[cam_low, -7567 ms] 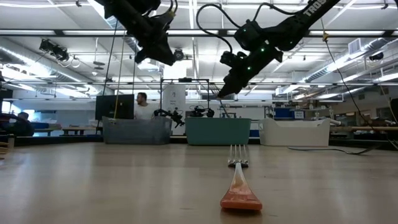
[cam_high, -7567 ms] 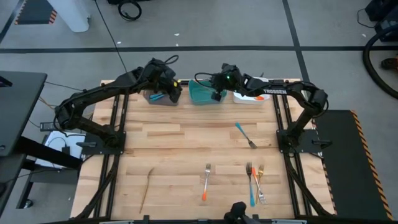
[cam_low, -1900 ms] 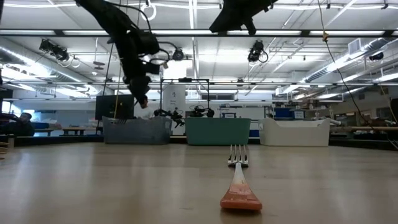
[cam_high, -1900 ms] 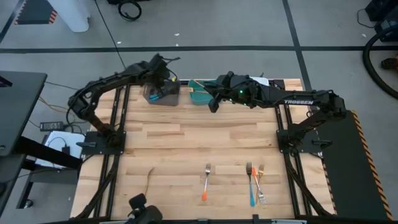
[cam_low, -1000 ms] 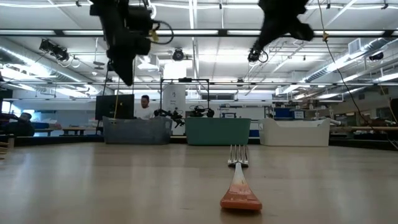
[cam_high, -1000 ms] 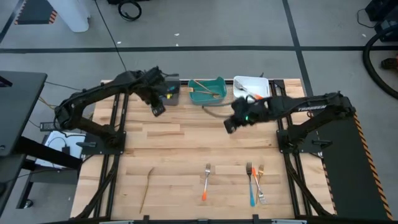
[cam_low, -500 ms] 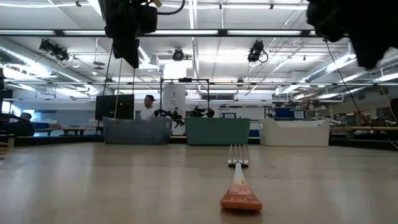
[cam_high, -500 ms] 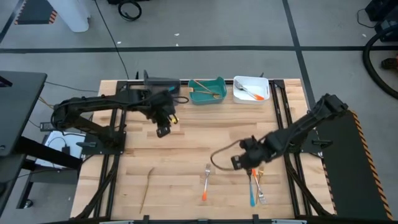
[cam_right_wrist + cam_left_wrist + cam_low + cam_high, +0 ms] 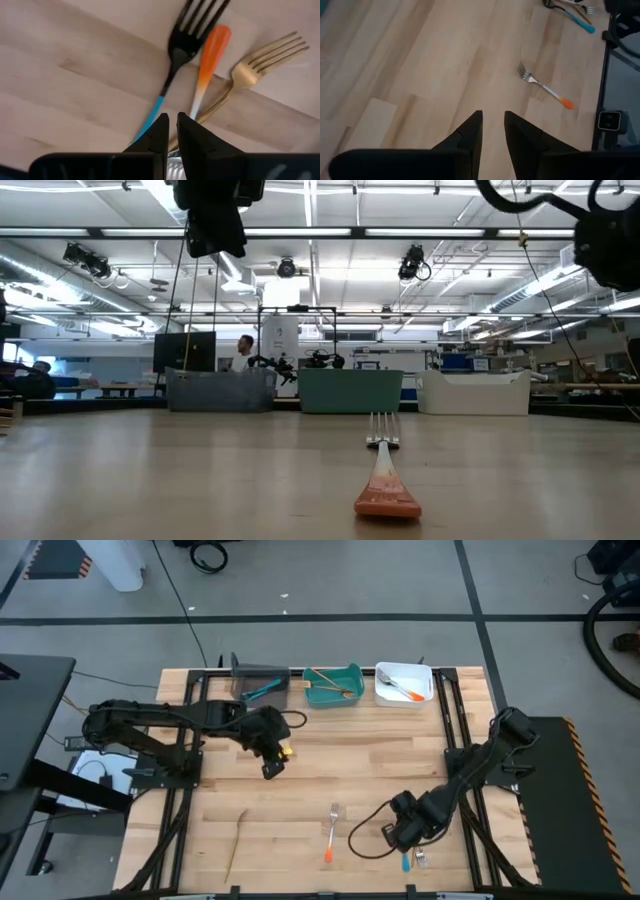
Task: Sort silverware by color (type)
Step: Put the orange fork into the white bin
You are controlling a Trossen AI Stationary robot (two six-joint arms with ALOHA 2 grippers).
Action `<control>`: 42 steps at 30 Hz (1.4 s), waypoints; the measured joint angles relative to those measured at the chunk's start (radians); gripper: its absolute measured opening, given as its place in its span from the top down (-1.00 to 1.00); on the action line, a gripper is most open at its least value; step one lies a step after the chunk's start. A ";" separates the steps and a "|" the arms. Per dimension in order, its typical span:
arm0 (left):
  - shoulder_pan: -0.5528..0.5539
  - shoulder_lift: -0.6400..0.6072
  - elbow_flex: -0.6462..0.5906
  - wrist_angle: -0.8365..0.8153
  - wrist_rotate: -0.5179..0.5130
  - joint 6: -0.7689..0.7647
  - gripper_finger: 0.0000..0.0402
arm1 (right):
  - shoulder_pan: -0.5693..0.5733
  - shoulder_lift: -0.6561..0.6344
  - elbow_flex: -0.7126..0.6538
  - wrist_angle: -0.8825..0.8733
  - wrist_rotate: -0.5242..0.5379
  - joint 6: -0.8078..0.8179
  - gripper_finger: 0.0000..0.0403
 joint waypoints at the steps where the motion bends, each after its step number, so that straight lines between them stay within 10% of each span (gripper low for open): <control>1: -0.014 0.000 0.000 0.001 -0.012 -0.007 0.56 | 0.006 0.011 0.000 -0.001 0.000 -0.001 0.77; 42: -0.187 0.001 0.000 0.006 -0.155 -0.142 0.56 | 0.034 0.044 -0.077 0.105 0.019 -0.042 0.55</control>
